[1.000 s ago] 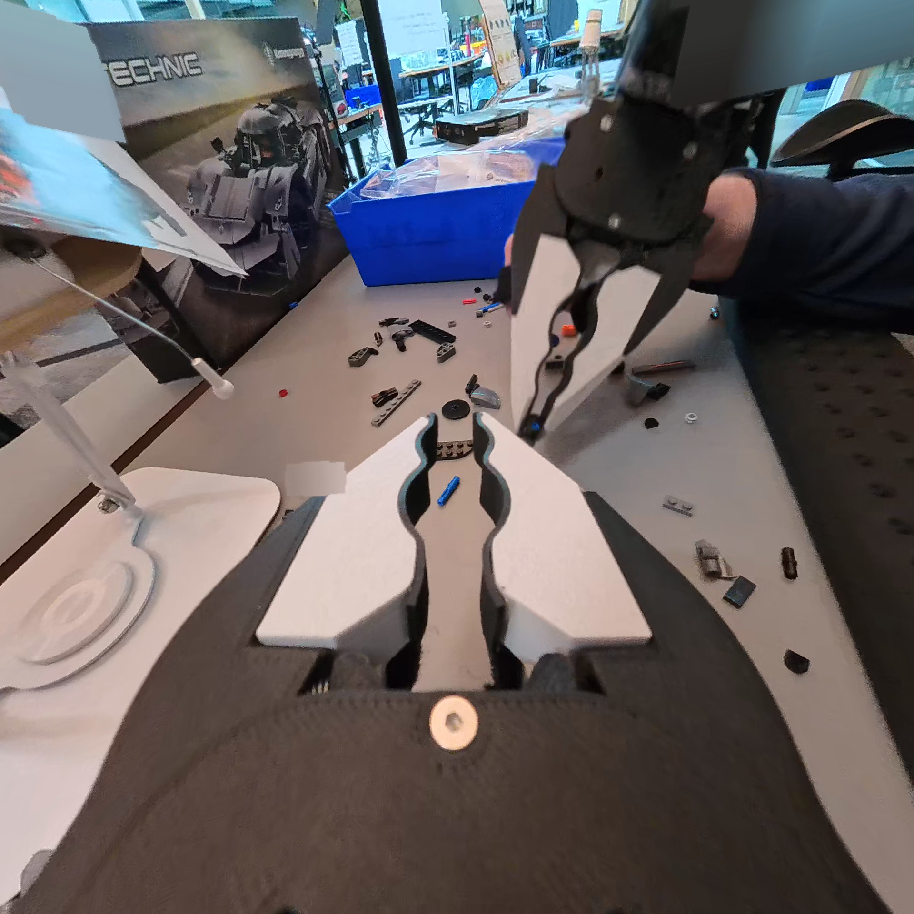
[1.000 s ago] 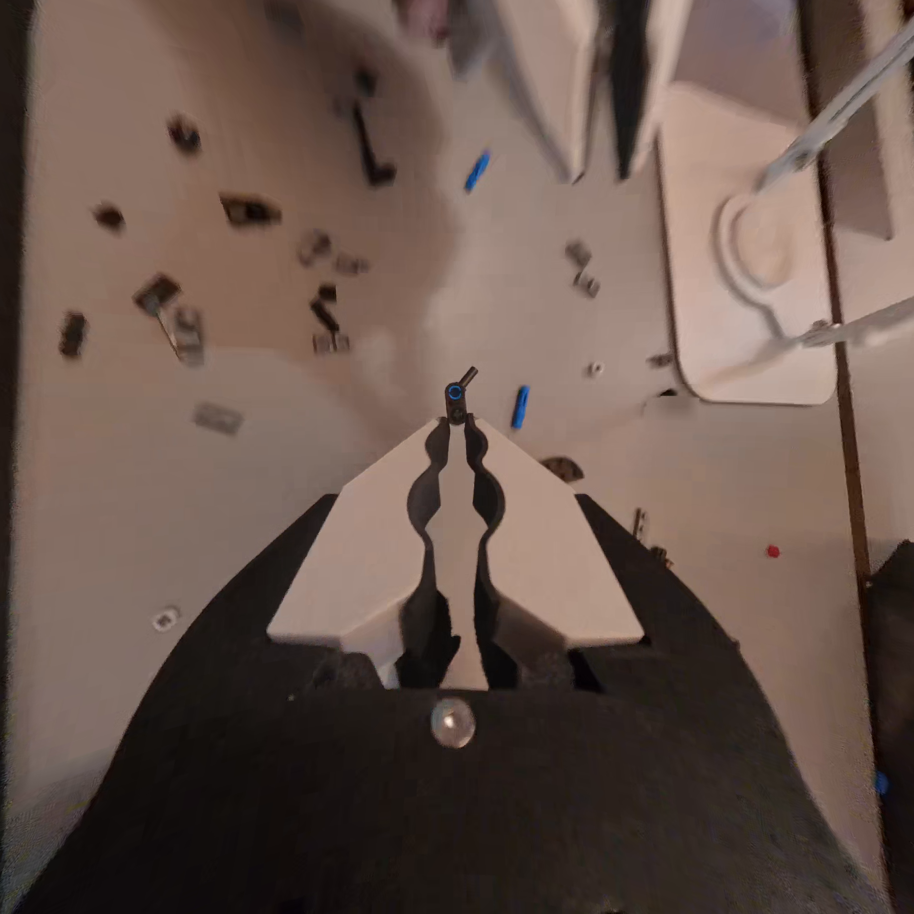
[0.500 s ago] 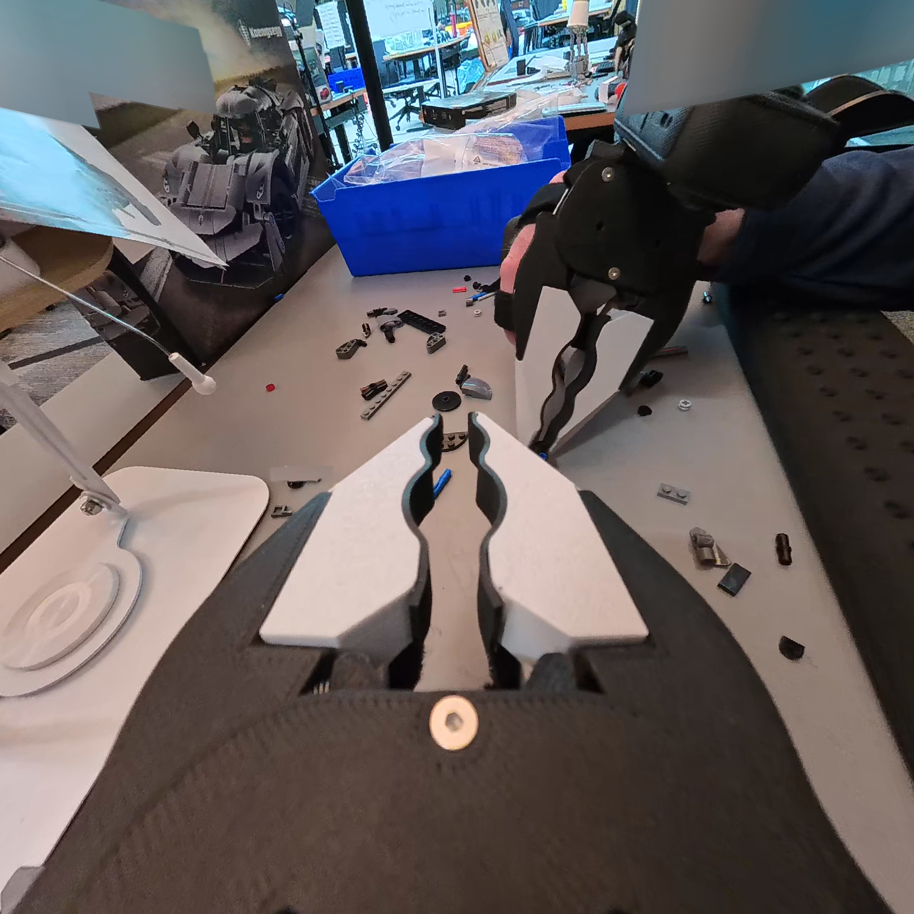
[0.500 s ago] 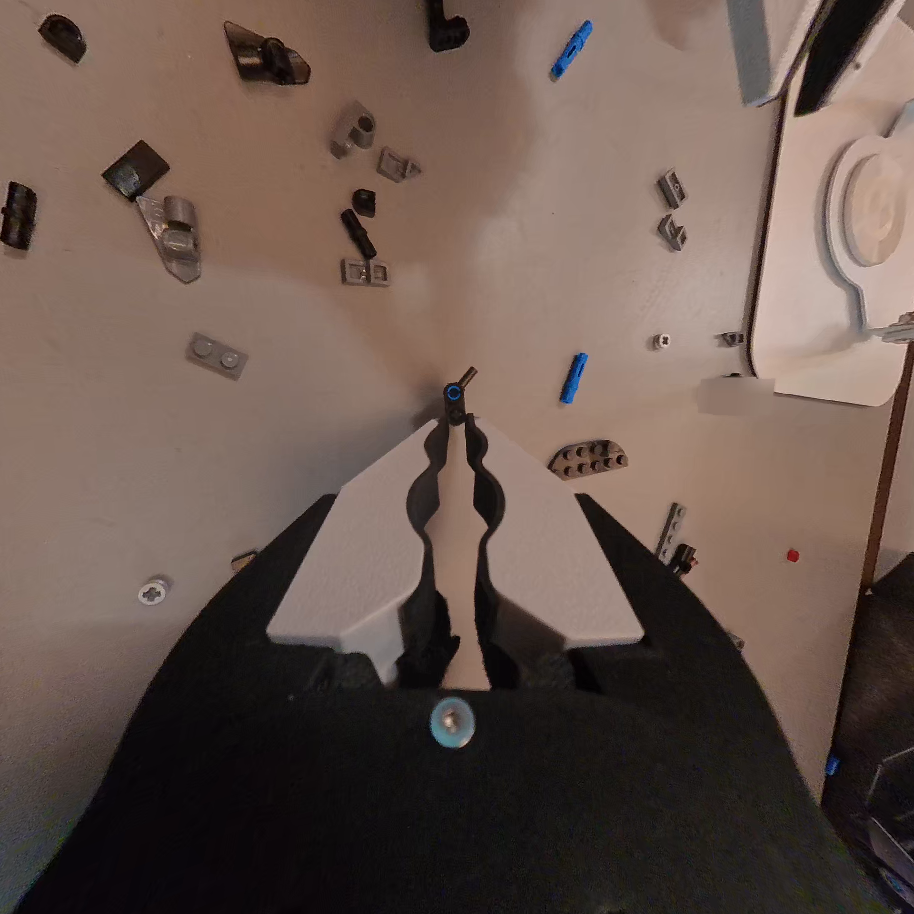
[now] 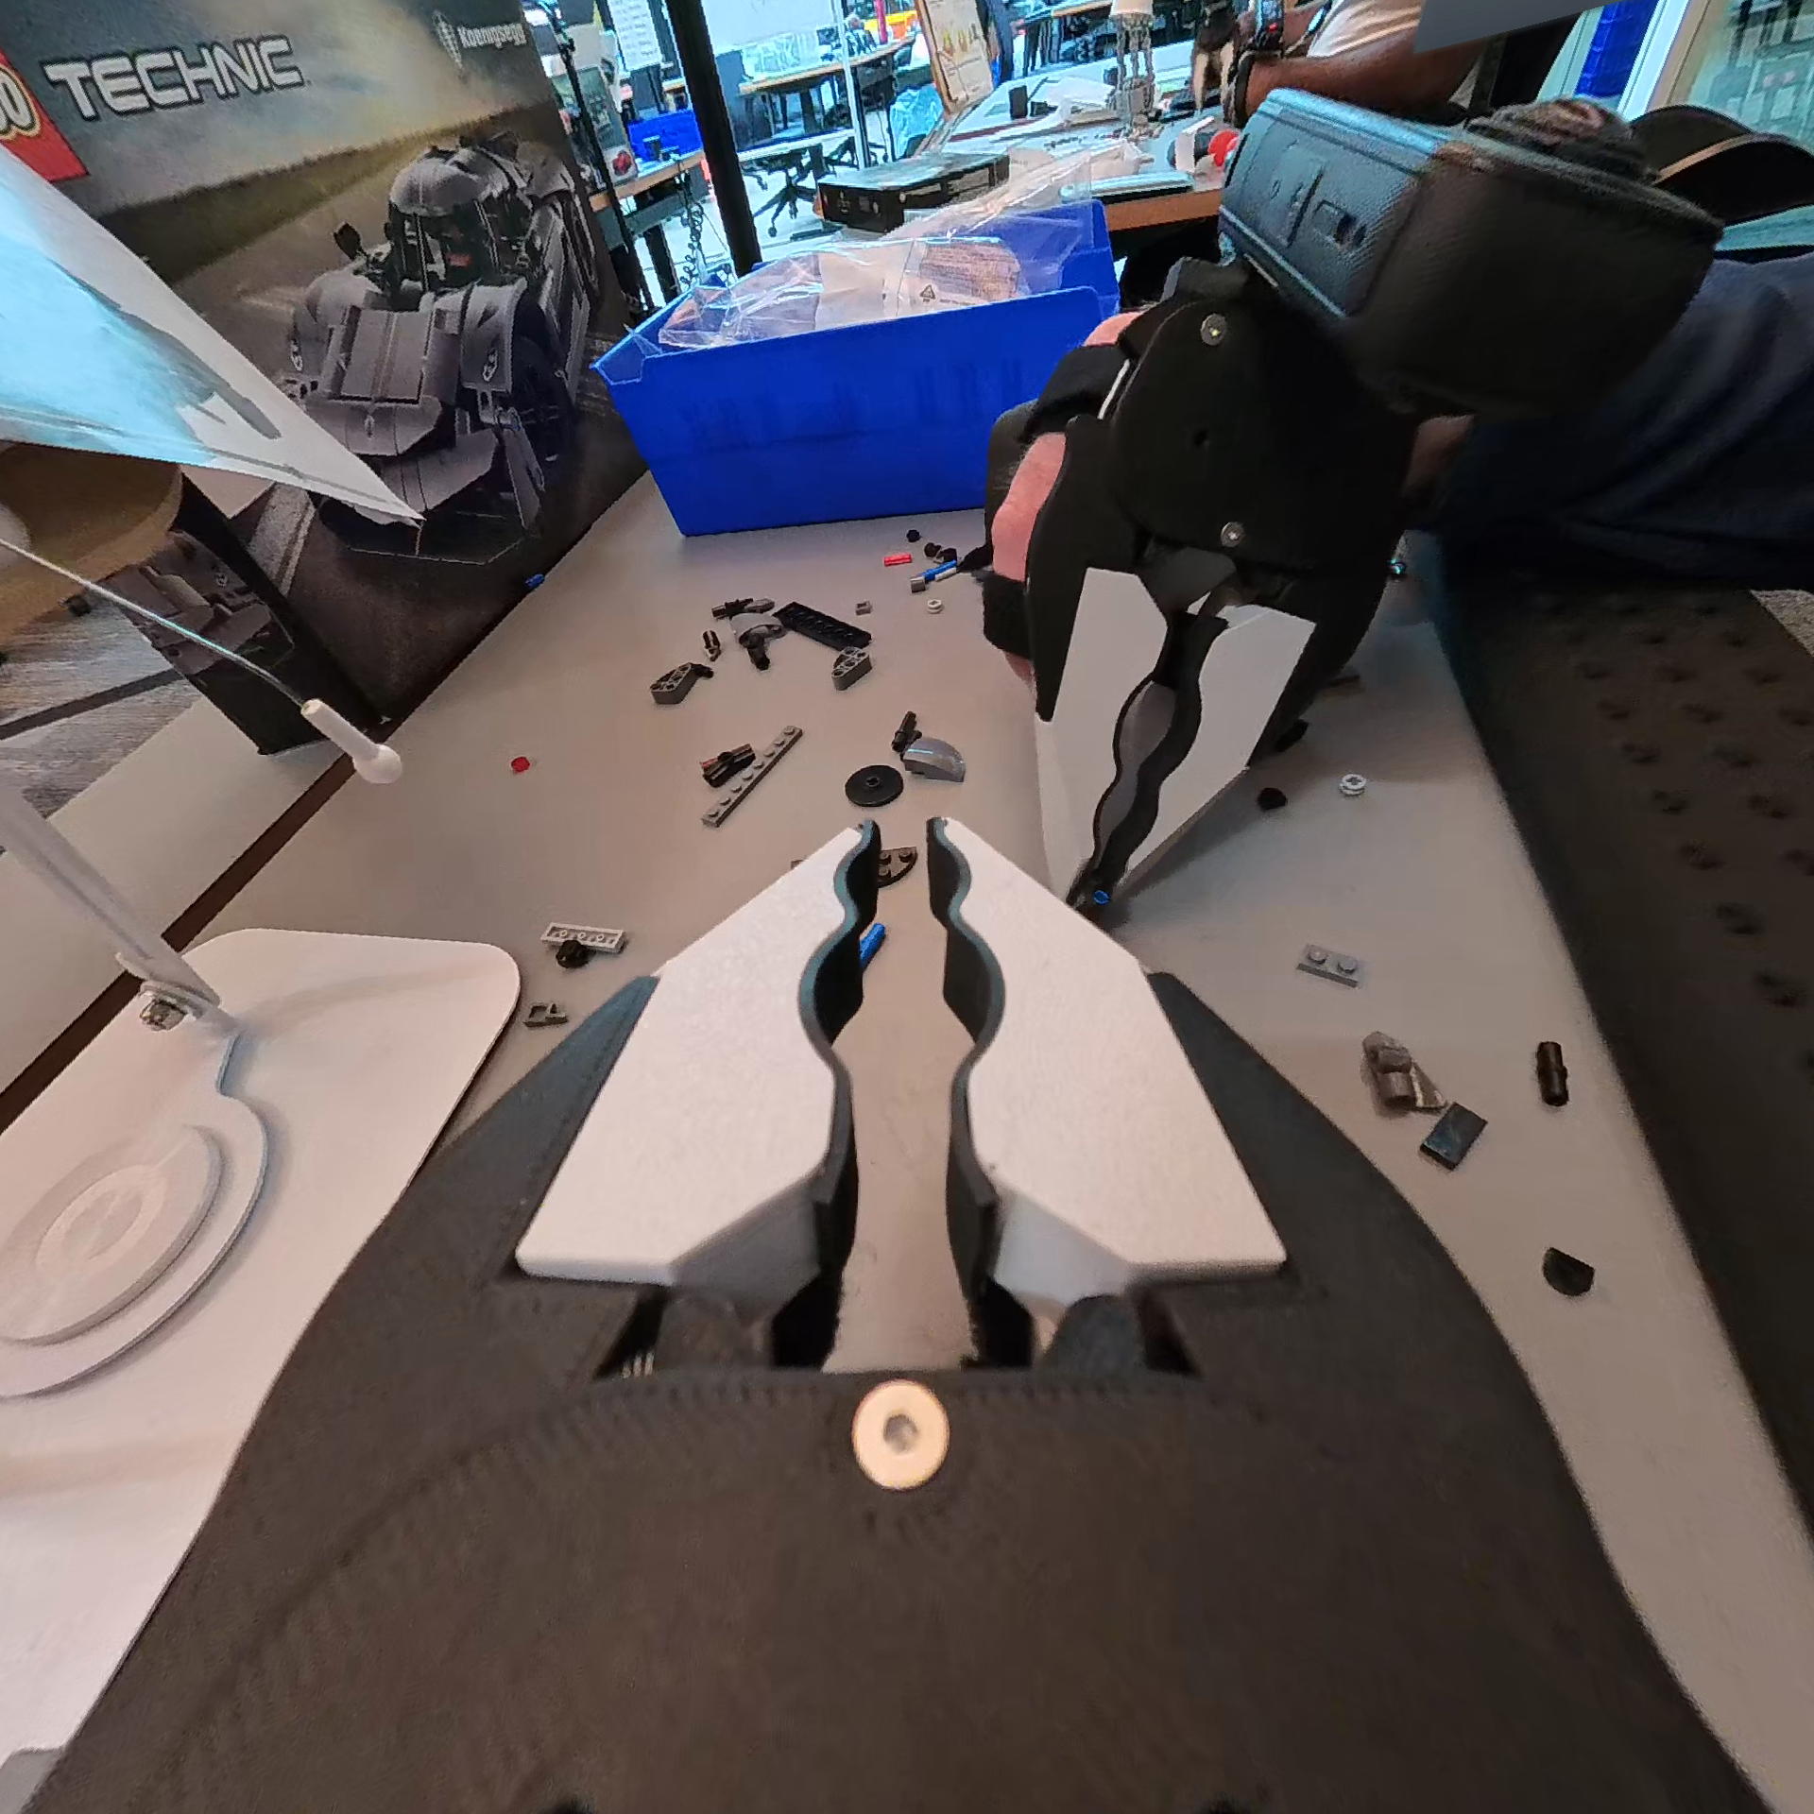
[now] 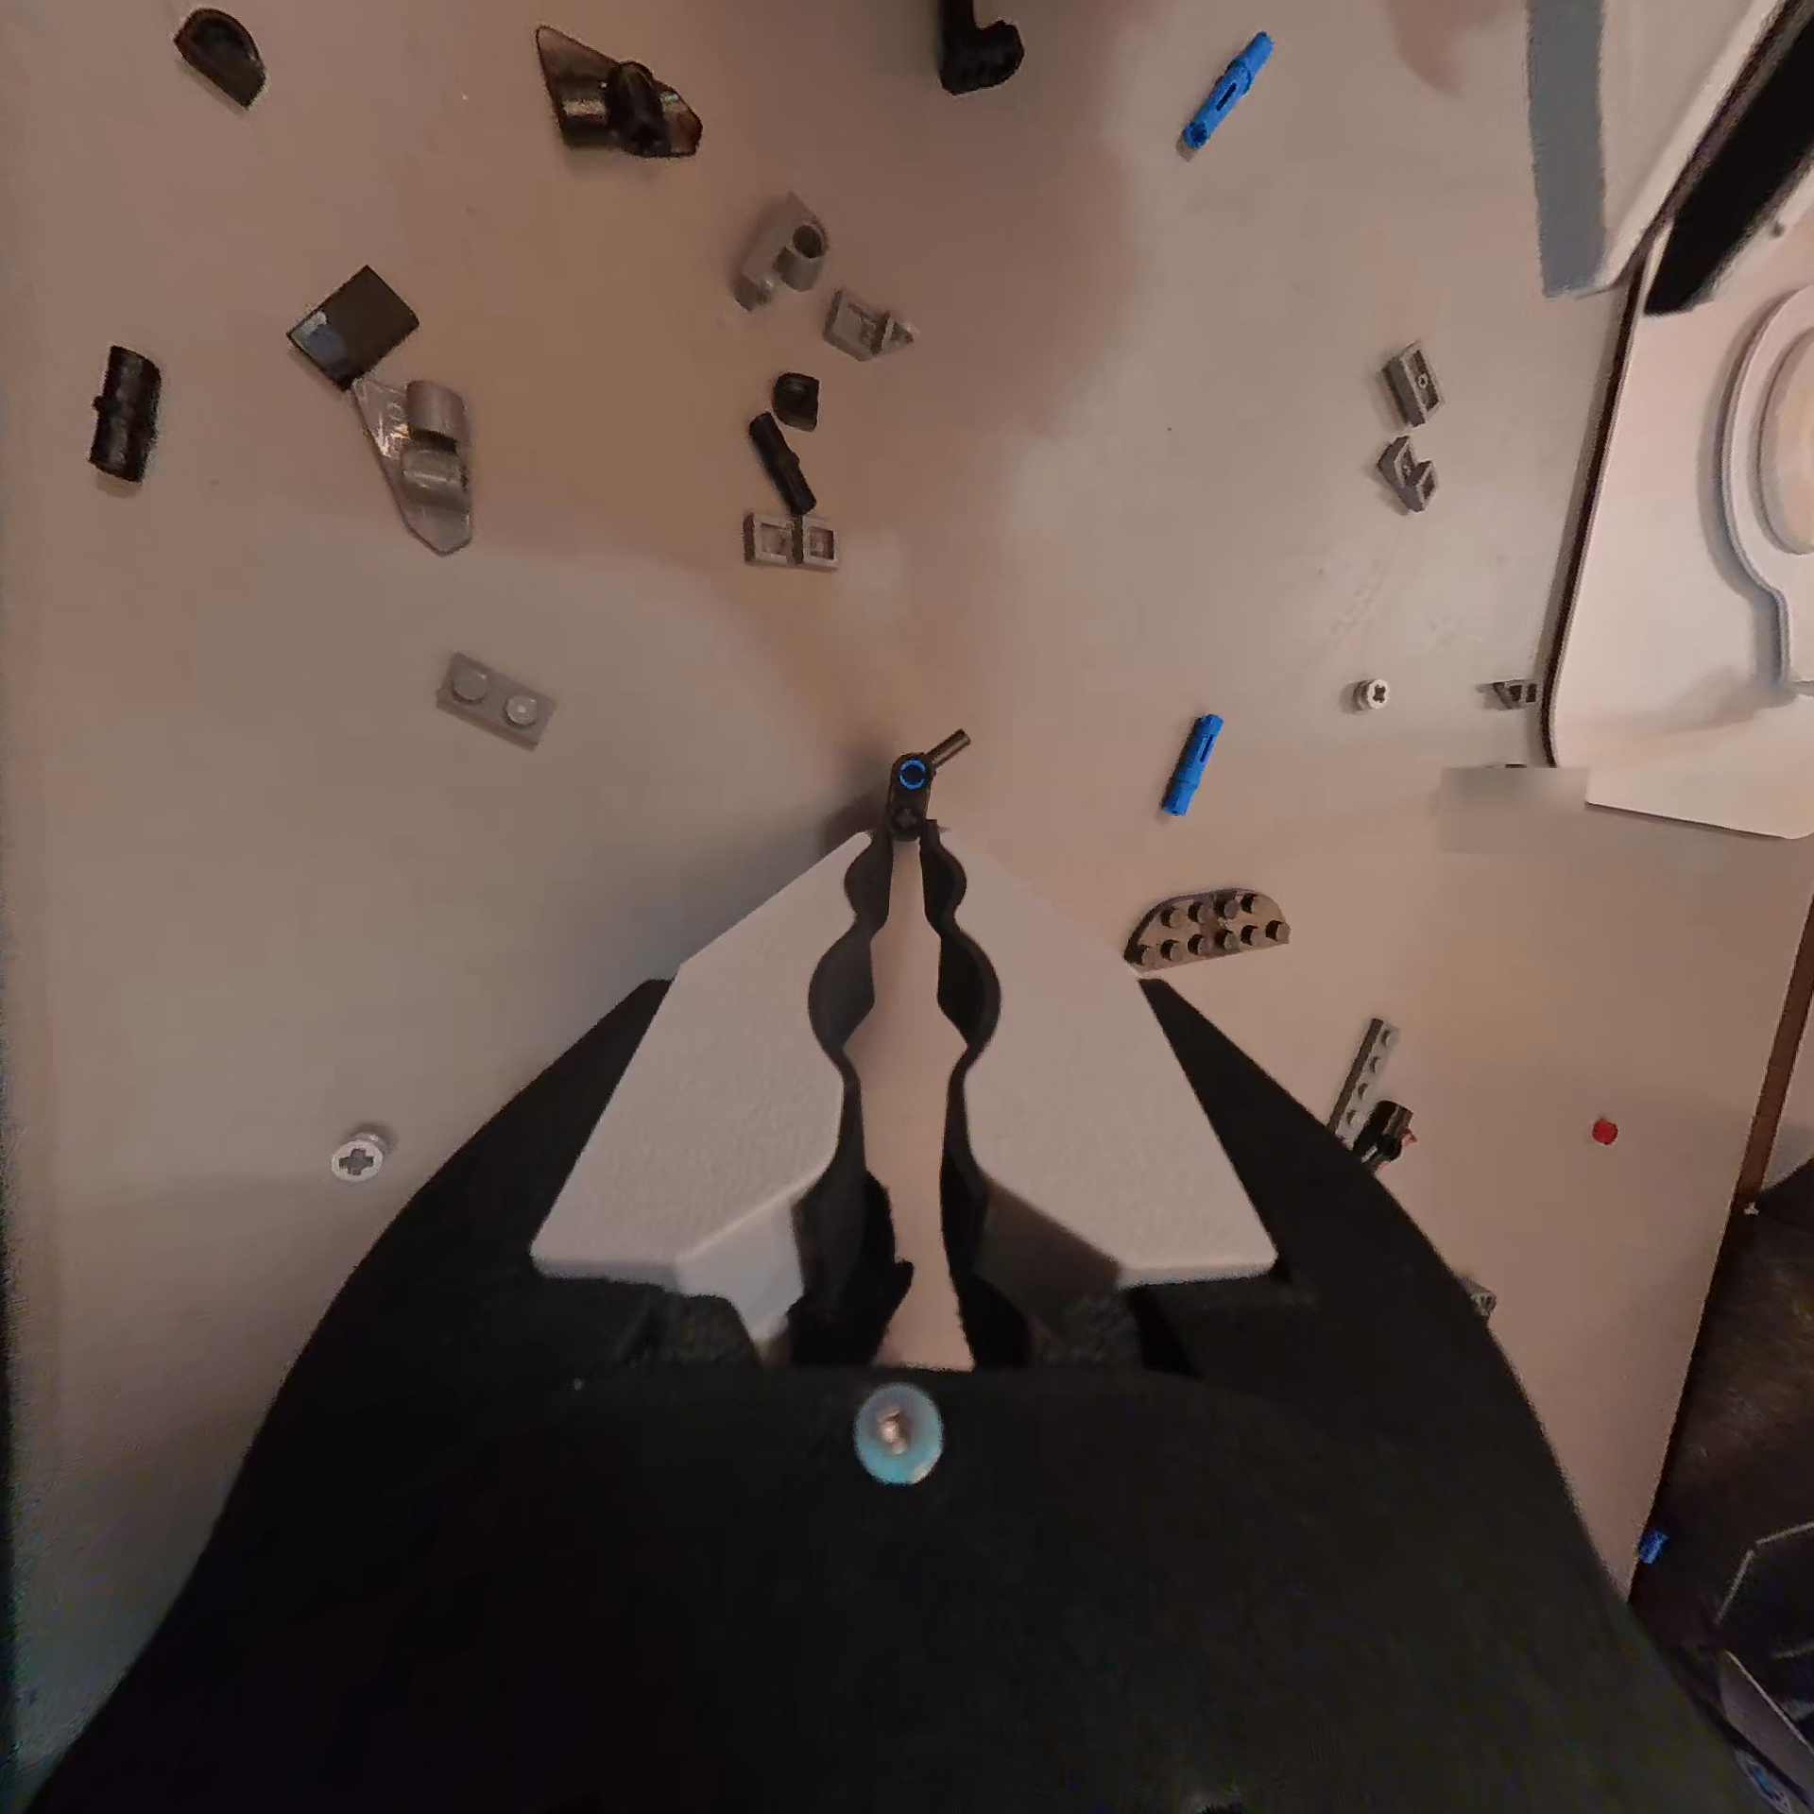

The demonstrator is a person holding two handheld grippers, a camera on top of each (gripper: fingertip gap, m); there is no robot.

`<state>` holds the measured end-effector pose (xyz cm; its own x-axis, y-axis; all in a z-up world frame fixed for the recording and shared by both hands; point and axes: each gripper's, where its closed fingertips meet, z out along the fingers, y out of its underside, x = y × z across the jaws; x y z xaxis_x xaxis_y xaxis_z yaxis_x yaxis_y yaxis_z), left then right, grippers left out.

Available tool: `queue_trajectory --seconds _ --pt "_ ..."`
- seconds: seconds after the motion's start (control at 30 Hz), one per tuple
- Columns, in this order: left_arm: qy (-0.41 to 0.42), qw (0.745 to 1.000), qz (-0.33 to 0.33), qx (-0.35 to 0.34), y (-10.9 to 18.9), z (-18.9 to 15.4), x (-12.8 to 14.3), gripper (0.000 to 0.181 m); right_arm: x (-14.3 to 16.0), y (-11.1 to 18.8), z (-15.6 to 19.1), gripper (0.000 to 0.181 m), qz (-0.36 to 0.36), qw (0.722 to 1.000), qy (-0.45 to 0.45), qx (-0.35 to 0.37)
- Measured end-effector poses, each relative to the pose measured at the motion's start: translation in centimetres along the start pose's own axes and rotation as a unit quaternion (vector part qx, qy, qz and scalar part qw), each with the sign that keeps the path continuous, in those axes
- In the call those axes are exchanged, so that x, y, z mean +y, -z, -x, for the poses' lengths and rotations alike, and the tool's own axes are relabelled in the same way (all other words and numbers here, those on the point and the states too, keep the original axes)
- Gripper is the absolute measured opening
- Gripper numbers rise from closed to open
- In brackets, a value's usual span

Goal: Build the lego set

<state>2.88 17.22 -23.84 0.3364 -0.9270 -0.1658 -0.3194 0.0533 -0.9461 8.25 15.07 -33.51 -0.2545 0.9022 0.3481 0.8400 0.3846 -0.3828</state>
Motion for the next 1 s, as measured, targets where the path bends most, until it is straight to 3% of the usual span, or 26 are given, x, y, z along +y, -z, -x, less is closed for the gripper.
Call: queue_trajectory --seconds 0.43,0.73,1.0 --pt "-0.003 1.000 0.003 0.002 -0.1 -0.1 0.0 0.006 -0.4 0.9 0.8 0.007 -0.029 0.999 -0.012 -0.030" --pt "-0.001 1.000 0.007 0.002 -0.2 0.0 0.3 0.006 -1.7 2.5 0.6 0.009 -0.102 0.992 -0.052 -0.056" --pt "0.000 1.000 0.008 0.002 -0.2 0.0 0.3 0.006 -2.3 1.2 1.8 0.008 -0.101 0.990 -0.048 -0.089"
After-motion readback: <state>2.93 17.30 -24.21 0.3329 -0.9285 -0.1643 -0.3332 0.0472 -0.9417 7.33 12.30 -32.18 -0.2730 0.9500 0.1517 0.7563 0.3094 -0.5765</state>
